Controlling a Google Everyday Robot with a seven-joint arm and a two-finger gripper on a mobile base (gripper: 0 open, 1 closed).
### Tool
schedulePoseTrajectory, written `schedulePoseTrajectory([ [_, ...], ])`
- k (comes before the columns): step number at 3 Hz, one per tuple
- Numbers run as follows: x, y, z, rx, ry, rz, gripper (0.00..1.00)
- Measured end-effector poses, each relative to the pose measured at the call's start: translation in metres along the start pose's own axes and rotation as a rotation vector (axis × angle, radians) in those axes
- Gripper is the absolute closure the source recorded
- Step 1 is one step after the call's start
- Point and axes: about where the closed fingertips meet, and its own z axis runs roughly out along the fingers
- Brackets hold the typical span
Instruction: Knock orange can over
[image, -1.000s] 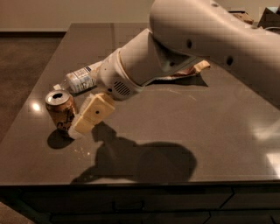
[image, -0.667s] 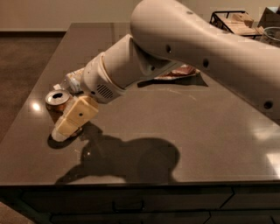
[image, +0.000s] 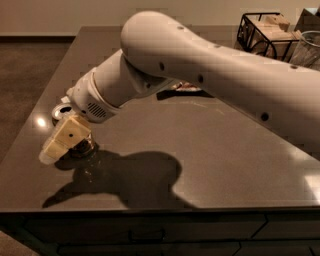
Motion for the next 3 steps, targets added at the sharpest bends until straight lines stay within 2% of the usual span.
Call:
schedulePoseTrajectory([
  [1, 0.0059, -0.0027, 0.0099, 0.014, 0.003, -0.003, 0.00],
  [3, 0.0073, -0.0070, 0.0115, 0.040, -0.014, -0.003, 0.41],
])
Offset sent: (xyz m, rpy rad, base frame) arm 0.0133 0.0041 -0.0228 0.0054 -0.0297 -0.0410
